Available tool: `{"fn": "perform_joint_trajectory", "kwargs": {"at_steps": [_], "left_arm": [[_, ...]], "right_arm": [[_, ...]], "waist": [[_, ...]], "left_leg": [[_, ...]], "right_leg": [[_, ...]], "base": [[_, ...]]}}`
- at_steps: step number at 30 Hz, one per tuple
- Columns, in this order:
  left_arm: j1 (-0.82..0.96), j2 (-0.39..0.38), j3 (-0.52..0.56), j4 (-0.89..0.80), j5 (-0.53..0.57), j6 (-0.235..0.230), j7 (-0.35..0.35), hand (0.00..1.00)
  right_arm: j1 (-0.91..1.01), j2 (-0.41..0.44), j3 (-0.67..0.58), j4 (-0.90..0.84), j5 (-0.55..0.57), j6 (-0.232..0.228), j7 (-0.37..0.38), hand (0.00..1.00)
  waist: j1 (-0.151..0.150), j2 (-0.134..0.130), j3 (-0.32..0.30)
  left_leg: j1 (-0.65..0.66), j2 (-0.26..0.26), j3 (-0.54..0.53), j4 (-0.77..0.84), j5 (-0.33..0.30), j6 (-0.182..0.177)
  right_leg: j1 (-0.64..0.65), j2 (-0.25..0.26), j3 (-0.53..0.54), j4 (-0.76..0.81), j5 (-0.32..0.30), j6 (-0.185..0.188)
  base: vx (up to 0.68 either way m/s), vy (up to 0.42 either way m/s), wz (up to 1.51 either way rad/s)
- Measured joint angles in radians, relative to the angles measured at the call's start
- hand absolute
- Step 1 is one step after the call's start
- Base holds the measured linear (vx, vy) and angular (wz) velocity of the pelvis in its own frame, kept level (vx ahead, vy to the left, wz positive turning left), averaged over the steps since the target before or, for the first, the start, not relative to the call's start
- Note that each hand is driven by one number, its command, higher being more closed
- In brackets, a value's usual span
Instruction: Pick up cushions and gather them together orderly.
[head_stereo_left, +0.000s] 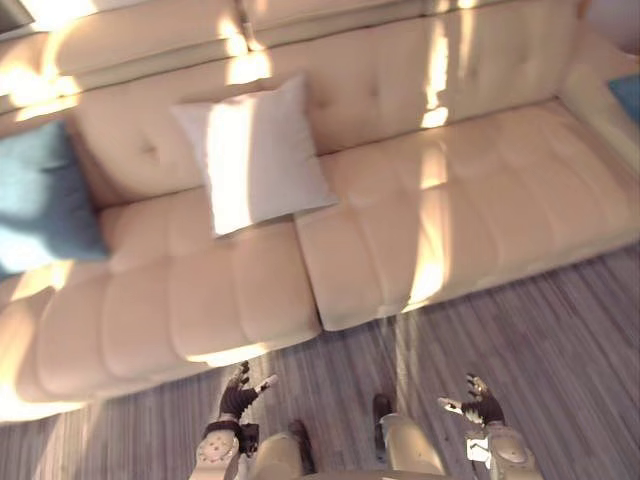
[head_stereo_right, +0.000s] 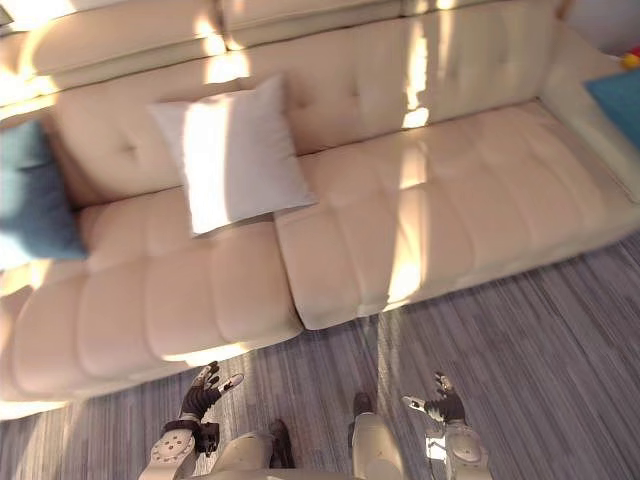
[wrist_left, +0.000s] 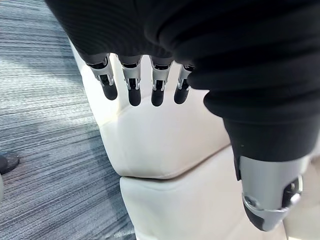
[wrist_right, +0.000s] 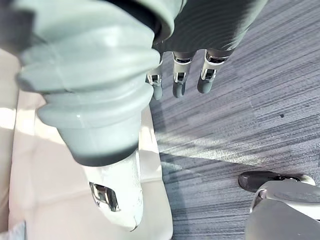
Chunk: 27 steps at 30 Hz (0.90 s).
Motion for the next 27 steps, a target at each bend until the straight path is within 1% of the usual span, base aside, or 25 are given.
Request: {"fn": "perform_joint_trajectory", "kwargs": {"at_steps": [1, 2, 3, 4, 5, 6, 7, 8, 10, 11, 12, 13, 14, 15, 16, 17, 18, 20, 21, 22, 23, 24, 25, 26, 27], "left_arm": [[-0.010, 0.015, -0.003, -0.014, 0.000, 0.000, 0.001, 0.00], [-0.022, 0.023, -0.006, -0.037, 0.000, 0.004, 0.002, 0.00], [-0.020, 0.022, -0.010, -0.052, 0.000, 0.006, 0.002, 0.00], [-0.010, 0.021, -0.011, -0.078, -0.001, 0.004, 0.002, 0.00], [-0.008, 0.024, -0.011, -0.086, -0.001, 0.004, 0.001, 0.00], [-0.009, 0.029, -0.011, -0.088, -0.001, 0.004, 0.001, 0.00], [-0.018, 0.034, -0.014, -0.083, -0.001, 0.008, -0.001, 0.00], [-0.030, 0.034, -0.014, -0.082, -0.001, 0.009, -0.001, 0.00], [-0.063, 0.026, -0.012, -0.083, -0.002, 0.008, -0.001, 0.00], [-0.068, 0.020, -0.015, -0.080, -0.003, 0.007, -0.001, 0.00], [-0.068, 0.016, -0.024, -0.073, -0.003, 0.007, -0.002, 0.00], [-0.065, 0.002, -0.036, -0.066, -0.004, 0.007, -0.002, 0.00], [-0.061, -0.006, -0.036, -0.065, -0.008, 0.007, 0.000, 0.00], [-0.055, -0.016, -0.038, -0.064, -0.013, 0.008, 0.000, 0.00], [-0.045, -0.018, -0.039, -0.067, -0.023, 0.006, 0.001, 0.00], [-0.031, -0.016, -0.039, -0.068, -0.031, 0.006, 0.003, 0.00], [-0.025, -0.015, -0.039, -0.068, -0.033, 0.006, 0.003, 0.00], [-0.009, -0.016, -0.039, -0.081, -0.041, 0.006, 0.006, 0.00], [-0.005, -0.016, -0.038, -0.083, -0.042, 0.006, 0.007, 0.00], [-0.002, -0.017, -0.036, -0.085, -0.041, 0.007, 0.011, 0.00], [0.000, -0.019, -0.030, -0.083, -0.041, 0.007, 0.020, 0.00], [0.005, -0.016, -0.028, -0.083, -0.041, 0.008, 0.025, 0.00], [0.008, -0.014, -0.010, -0.085, -0.041, 0.008, 0.027, 0.00], [0.007, -0.020, 0.007, -0.083, -0.041, 0.009, 0.027, 0.00], [0.008, -0.022, 0.005, -0.081, -0.042, 0.010, 0.027, 0.00]], "right_arm": [[-0.015, 0.002, 0.001, -0.001, 0.008, 0.000, -0.001, 0.00], [-0.014, -0.003, 0.000, 0.001, 0.021, 0.002, -0.010, 0.00], [-0.018, -0.009, 0.001, 0.005, 0.025, 0.002, -0.016, 0.00], [-0.049, -0.015, 0.014, 0.022, 0.028, 0.002, -0.019, 0.00], [-0.062, -0.014, 0.018, 0.029, 0.028, 0.002, -0.018, 0.00], [-0.077, -0.013, 0.018, 0.035, 0.028, 0.002, -0.018, 0.00], [-0.093, -0.014, 0.017, 0.035, 0.028, 0.002, -0.019, 0.00], [-0.094, -0.016, 0.017, 0.035, 0.028, 0.003, -0.019, 0.00], [-0.094, -0.019, 0.017, 0.033, 0.029, 0.003, -0.019, 0.00], [-0.106, -0.017, 0.018, 0.033, 0.031, 0.003, -0.025, 0.00], [-0.105, -0.017, 0.019, 0.032, 0.033, 0.003, -0.030, 0.00], [-0.101, -0.014, 0.020, 0.032, 0.037, 0.004, -0.040, 0.00], [-0.100, -0.013, 0.020, 0.032, 0.041, 0.005, -0.047, 0.00], [-0.100, -0.013, 0.024, 0.034, 0.057, 0.006, -0.060, 0.00], [-0.101, -0.014, 0.036, 0.035, 0.062, 0.006, -0.064, 0.00], [-0.101, -0.015, 0.056, 0.038, 0.064, 0.005, -0.065, 0.00], [-0.101, -0.014, 0.056, 0.038, 0.064, 0.005, -0.065, 0.00], [-0.110, -0.016, 0.056, 0.040, 0.064, 0.005, -0.067, 0.00], [-0.118, -0.018, 0.056, 0.047, 0.064, 0.005, -0.068, 0.00], [-0.134, -0.019, 0.055, 0.067, 0.064, 0.003, -0.076, 0.00], [-0.144, -0.016, 0.055, 0.088, 0.064, 0.005, -0.084, 0.00], [-0.149, -0.009, 0.058, 0.097, 0.064, 0.005, -0.086, 0.00], [-0.153, 0.002, 0.067, 0.107, 0.064, 0.005, -0.083, 0.00], [-0.155, 0.007, 0.068, 0.108, 0.063, 0.005, -0.083, 0.00], [-0.160, 0.008, 0.064, 0.110, 0.063, 0.005, -0.082, 0.00]], "waist": [[-0.010, -0.010, 0.008], [-0.022, -0.012, 0.010], [-0.031, -0.001, 0.012], [-0.025, 0.016, 0.011], [-0.021, 0.018, 0.011], [-0.012, 0.020, 0.011], [-0.015, 0.028, 0.011], [-0.018, 0.029, 0.012], [-0.028, 0.038, 0.008], [-0.030, 0.045, 0.010], [-0.031, 0.046, 0.009], [-0.029, 0.047, 0.010], [-0.025, 0.046, 0.012], [-0.006, 0.038, 0.017], [0.017, 0.032, 0.023], [0.035, 0.027, 0.030], [0.036, 0.029, 0.031], [0.059, 0.037, 0.036], [0.064, 0.039, 0.037], [0.081, 0.046, 0.038], [0.108, 0.060, 0.030], [0.115, 0.055, 0.026], [0.126, 0.013, 0.008], [0.128, -0.022, -0.001], [0.124, -0.026, 0.001]], "left_leg": [[0.018, 0.001, 0.056, 0.001, -0.010, 0.007], [0.052, 0.006, 0.138, 0.012, -0.036, -0.003], [0.067, 0.012, 0.180, 0.021, -0.047, -0.012], [0.114, 0.031, 0.252, 0.007, -0.051, -0.018], [0.142, 0.036, 0.293, -0.009, -0.051, -0.018], [0.191, 0.029, 0.364, -0.020, -0.066, -0.043], [0.221, 0.041, 0.403, -0.004, -0.085, -0.073], [0.230, 0.048, 0.409, 0.009, -0.085, -0.074], [0.228, 0.127, 0.381, 0.202, -0.073, -0.069], [0.182, 0.194, 0.291, 0.414, 0.007, 0.018], [0.154, 0.209, 0.231, 0.493, 0.025, 0.033], [0.083, 0.194, 0.092, 0.622, -0.004, 0.050], [0.043, 0.167, 0.010, 0.662, -0.017, 0.045], [-0.033, 0.083, -0.148, 0.708, -0.031, 0.023], [-0.077, 0.036, -0.229, 0.711, -0.031, 0.023], [-0.167, -0.008, -0.312, 0.681, -0.031, 0.023], [-0.185, -0.014, -0.325, 0.666, -0.031, 0.023], [-0.299, -0.077, -0.387, 0.456, -0.022, 0.009], [-0.317, -0.097, -0.394, 0.374, -0.009, -0.011], [-0.326, -0.113, -0.397, 0.197, 0.031, -0.064], [-0.316, -0.103, -0.382, 0.083, 0.124, -0.055], [-0.309, -0.114, -0.371, 0.090, 0.153, -0.010], [-0.317, -0.157, -0.363, 0.117, 0.107, 0.051], [-0.313, -0.188, -0.341, 0.145, 0.062, 0.099], [-0.301, -0.199, -0.342, 0.157, 0.038, 0.107]], "right_leg": [[-0.018, -0.034, -0.153, 0.030, -0.047, -0.067], [-0.017, -0.088, -0.357, 0.068, -0.103, -0.129], [-0.002, -0.121, -0.473, 0.079, -0.127, -0.160], [0.031, -0.163, -0.646, 0.099, -0.159, -0.206], [0.045, -0.185, -0.717, 0.114, -0.168, -0.216], [0.062, -0.203, -0.792, 0.139, -0.169, -0.203], [0.043, -0.176, -0.726, 0.155, -0.166, -0.166], [0.036, -0.155, -0.690, 0.162, -0.171, -0.162], [0.031, -0.078, -0.581, 0.159, -0.188, -0.164], [0.049, -0.021, -0.496, 0.146, -0.199, -0.180], [0.064, -0.008, -0.462, 0.136, -0.201, -0.184], [0.098, 0.021, -0.390, 0.124, -0.210, -0.188], [0.115, 0.027, -0.355, 0.121, -0.216, -0.190], [0.156, 0.031, -0.287, 0.121, -0.231, -0.182], [0.188, 0.031, -0.233, 0.120, -0.241, -0.171], [0.244, 0.028, -0.180, 0.098, -0.253, -0.151], [0.256, 0.025, -0.175, 0.093, -0.256, -0.147], [0.306, -0.004, -0.119, 0.063, -0.283, -0.104], [0.317, -0.015, -0.108, 0.055, -0.291, -0.091], [0.341, -0.024, -0.088, 0.037, -0.307, -0.066], [0.364, -0.016, -0.068, 0.026, -0.332, -0.042], [0.376, -0.022, -0.053, 0.026, -0.345, -0.034], [0.378, -0.063, -0.046, 0.044, -0.366, -0.026], [0.324, -0.102, -0.046, 0.198, -0.379, 0.048], [0.297, -0.113, -0.044, 0.288, -0.367, 0.090]], "base": [[-0.03, -0.013, -1.45], [0.00, 0.014, -1.49], [0.07, 0.014, -2.02], [0.09, -0.013, -1.87], [0.14, -0.093, -2.63], [0.15, -0.148, -2.62], [0.15, -0.159, -2.48], [0.17, -0.182, -2.07], [0.27, -0.153, -1.99], [0.29, -0.075, -1.93], [0.31, -0.020, -2.06], [0.25, 0.017, -1.42], [0.30, 0.073, -1.68], [0.31, 0.124, -1.49], [0.43, 0.219, -1.75], [0.31, 0.169, -1.17], [0.31, 0.192, -0.90], [0.37, 0.284, -0.53], [0.46, 0.349, -0.49], [0.36, 0.248, -0.53], [0.51, 0.318, -0.58], [0.57, 0.315, -0.40], [0.84, 0.408, -0.14], [0.73, 0.338, 0.02], [0.61, 0.274, 0.13]]}}
